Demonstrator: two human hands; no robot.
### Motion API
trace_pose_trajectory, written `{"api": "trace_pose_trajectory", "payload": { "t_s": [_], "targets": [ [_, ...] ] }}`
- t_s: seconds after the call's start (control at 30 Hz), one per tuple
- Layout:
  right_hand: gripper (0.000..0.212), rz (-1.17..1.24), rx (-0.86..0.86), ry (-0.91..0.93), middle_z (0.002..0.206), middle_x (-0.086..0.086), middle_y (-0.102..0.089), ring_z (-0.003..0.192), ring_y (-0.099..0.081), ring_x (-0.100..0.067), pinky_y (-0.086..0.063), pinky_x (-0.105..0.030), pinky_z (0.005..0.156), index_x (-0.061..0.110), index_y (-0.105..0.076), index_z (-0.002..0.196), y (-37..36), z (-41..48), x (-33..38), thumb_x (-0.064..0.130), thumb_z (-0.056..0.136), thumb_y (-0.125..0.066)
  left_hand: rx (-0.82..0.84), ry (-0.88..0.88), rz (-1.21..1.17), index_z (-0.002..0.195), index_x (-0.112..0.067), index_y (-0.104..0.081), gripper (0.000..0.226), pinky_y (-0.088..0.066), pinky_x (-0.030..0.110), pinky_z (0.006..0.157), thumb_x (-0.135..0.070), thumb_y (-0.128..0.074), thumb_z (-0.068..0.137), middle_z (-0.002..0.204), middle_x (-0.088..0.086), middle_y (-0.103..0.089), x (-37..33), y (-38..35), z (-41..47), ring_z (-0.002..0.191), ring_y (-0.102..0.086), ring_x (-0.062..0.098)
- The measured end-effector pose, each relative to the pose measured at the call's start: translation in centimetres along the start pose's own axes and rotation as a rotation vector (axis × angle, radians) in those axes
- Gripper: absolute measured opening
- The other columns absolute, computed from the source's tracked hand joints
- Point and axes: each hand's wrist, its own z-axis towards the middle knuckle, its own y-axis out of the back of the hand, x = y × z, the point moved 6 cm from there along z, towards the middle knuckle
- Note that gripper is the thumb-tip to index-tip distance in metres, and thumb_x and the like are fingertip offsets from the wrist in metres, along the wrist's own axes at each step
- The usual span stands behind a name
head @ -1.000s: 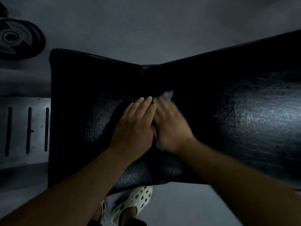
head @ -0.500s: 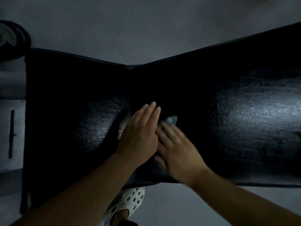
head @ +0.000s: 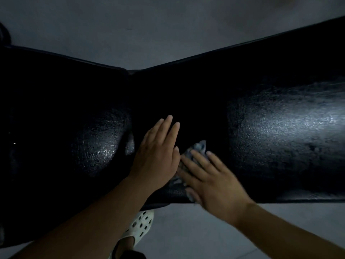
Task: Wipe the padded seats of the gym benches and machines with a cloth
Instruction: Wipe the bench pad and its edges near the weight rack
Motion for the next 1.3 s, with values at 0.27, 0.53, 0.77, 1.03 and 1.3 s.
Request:
{"api": "trace_pose_trajectory", "payload": {
  "t_s": [0.27,0.53,0.77,1.03,1.3],
  "targets": [
    [0.061,0.029,-0.086,-0.293,0.163,-0.012,-0.025,0.152,-0.013,-0.038,-0.012,-0.051,0.123,0.024,-0.034,0.155,1.4,2.1,-4.0,0.037,0.096,-0.042,-0.001,-0.019,0.021,0.156,-0.014,-0.024,0.062,-0.019,0.040,0.121,-0.035,-0.029,0.098,0.165,0.006,-0.017,-2.0,-0.5,-0.4,0.152,-0.013,0.023],
    [0.056,-0.036,-0.060,-0.202,0.161,-0.008,-0.032,0.151,-0.022,-0.030,-0.017,-0.048,0.122,0.024,-0.042,0.151,2.8,0.2,-7.9,0.041,0.097,-0.041,-0.004,-0.044,0.045,0.156,-0.011,-0.026,0.062,-0.021,0.040,0.121,-0.035,-0.030,0.098,0.165,0.007,-0.019,-4.1,-1.2,-1.1,0.152,-0.016,0.023],
    [0.059,-0.042,-0.111,-0.385,0.164,-0.006,-0.025,0.153,-0.014,-0.030,-0.008,-0.046,0.123,0.030,-0.036,0.153,7.1,13.9,-18.3,0.052,0.098,-0.031,-0.153,0.018,0.037,0.156,-0.012,-0.026,0.064,-0.017,0.038,0.122,-0.035,-0.032,0.096,0.165,0.006,-0.018,-3.8,0.2,7.7,0.152,-0.014,0.021],
    [0.061,-0.040,-0.107,-0.357,0.163,-0.010,-0.027,0.152,-0.015,-0.032,-0.013,-0.048,0.123,0.023,-0.036,0.154,4.9,6.9,-13.5,0.050,0.100,-0.028,-0.129,0.014,-0.033,0.156,-0.009,-0.023,0.070,-0.015,0.043,0.123,-0.044,-0.024,0.096,0.165,0.009,-0.015,-5.1,-1.4,7.8,0.153,-0.010,0.023],
    [0.061,-0.084,0.040,-0.169,0.163,-0.008,-0.027,0.153,-0.017,-0.030,-0.017,-0.053,0.122,0.020,-0.040,0.153,3.1,-5.4,-9.0,0.049,0.100,-0.032,-0.038,0.000,0.050,0.158,-0.012,-0.019,0.065,-0.019,0.046,0.121,-0.040,-0.027,0.099,0.167,0.008,-0.008,-8.7,-4.0,0.2,0.154,-0.006,0.022]
  ]
}}
